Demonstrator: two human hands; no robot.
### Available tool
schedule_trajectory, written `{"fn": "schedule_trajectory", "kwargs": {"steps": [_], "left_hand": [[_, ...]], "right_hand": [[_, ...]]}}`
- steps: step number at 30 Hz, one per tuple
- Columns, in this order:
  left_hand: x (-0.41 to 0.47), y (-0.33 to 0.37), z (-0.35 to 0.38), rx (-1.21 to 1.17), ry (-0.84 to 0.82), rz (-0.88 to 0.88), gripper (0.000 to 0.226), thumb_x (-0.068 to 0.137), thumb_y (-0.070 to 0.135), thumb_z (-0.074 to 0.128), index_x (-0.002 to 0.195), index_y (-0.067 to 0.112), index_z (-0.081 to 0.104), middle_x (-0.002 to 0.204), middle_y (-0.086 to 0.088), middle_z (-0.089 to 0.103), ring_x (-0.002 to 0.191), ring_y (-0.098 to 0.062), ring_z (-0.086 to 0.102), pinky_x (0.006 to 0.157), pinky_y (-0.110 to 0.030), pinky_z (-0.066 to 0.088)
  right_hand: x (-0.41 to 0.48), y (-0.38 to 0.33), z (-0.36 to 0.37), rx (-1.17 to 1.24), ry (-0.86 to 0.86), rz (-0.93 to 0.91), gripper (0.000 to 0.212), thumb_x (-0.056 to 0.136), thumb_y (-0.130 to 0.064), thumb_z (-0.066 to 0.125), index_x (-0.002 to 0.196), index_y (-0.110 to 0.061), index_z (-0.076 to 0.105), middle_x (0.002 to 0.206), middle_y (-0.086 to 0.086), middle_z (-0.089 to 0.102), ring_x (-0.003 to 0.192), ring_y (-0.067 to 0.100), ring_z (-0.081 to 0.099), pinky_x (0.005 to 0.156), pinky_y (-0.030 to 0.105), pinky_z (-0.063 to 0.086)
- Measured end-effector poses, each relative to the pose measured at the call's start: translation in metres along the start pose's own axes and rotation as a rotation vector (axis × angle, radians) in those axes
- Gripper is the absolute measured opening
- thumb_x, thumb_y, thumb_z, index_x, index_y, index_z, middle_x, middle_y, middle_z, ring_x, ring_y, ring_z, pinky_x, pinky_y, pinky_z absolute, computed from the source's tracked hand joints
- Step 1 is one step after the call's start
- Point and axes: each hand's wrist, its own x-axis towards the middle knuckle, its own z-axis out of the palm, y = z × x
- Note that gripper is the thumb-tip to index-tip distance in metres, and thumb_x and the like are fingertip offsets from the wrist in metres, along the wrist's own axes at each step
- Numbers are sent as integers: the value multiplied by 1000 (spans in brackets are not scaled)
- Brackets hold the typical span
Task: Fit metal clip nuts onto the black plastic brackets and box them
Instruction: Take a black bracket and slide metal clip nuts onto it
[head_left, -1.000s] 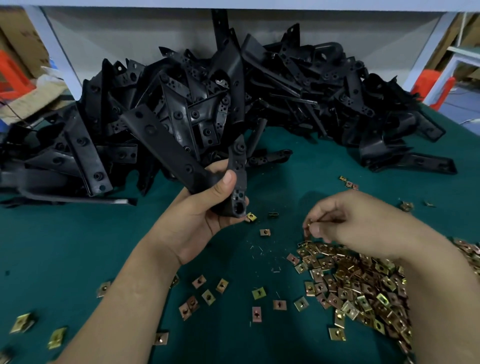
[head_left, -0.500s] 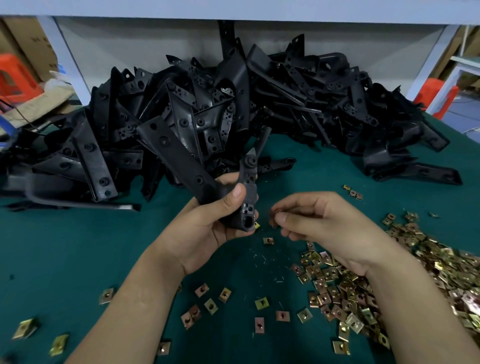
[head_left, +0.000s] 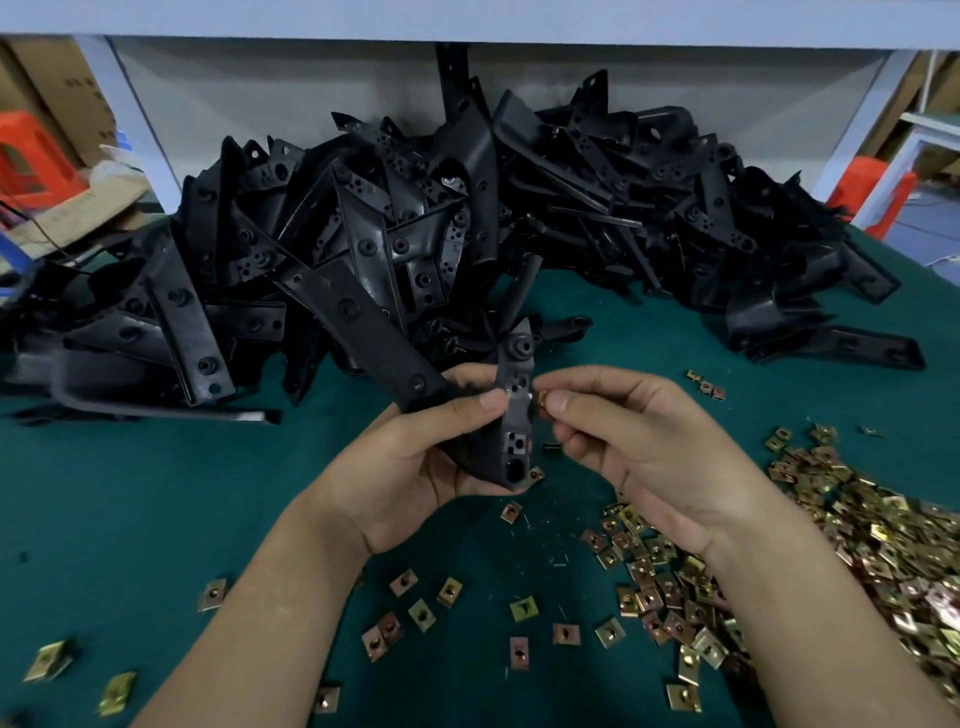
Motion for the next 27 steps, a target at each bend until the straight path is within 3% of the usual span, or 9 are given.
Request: {"fn": "schedule_trajectory", "kwargs": {"steps": [5,9,15,20,24,27], "left_hand": [[0,1,-1,-11,4,8,37,85,23,71,119,10,61,97,-10,69,82,-22,71,69,-36,62],[-1,0,-1,-8,0,-8,29,82,24,73,106,12,64,94,-11,71,80,-23,72,67,-35,61],[-1,-1,-5,-14,-31,-24,49,70,34,92,106,14,65,94,-13,72,80,-24,73,65,-34,61],[-1,-1,-5,17,-76,-76,52,71,31,91,114,14,65,97,-10,72,84,-23,72,69,-37,61],[-1,-3,-4,46,-54,-115,51,78,20,75,126,11,59,97,-11,71,83,-23,71,68,-39,61],[0,-1,-1,52,-33,-56,35,78,22,74,110,13,64,93,-9,70,80,-22,70,68,-38,61]], "right_hand": [[1,2,5,57,-2,-29,26,71,-19,75,96,-17,80,80,0,69,69,4,62,67,16,53],[1,1,8,68,19,-46,23,71,-20,77,93,-15,79,80,2,69,69,5,62,67,15,53],[-1,-1,8,43,8,-66,24,67,-20,79,91,-18,77,74,1,66,66,7,61,64,17,52],[-3,0,6,10,-22,-57,28,64,-17,80,91,-20,72,69,1,64,62,9,60,60,18,50],[-3,1,8,-17,-59,-27,32,65,-16,80,96,-16,71,70,2,65,61,9,61,58,18,50],[-2,1,9,23,-43,-28,31,69,-16,79,99,-14,70,74,2,69,65,9,63,61,18,52]]}}
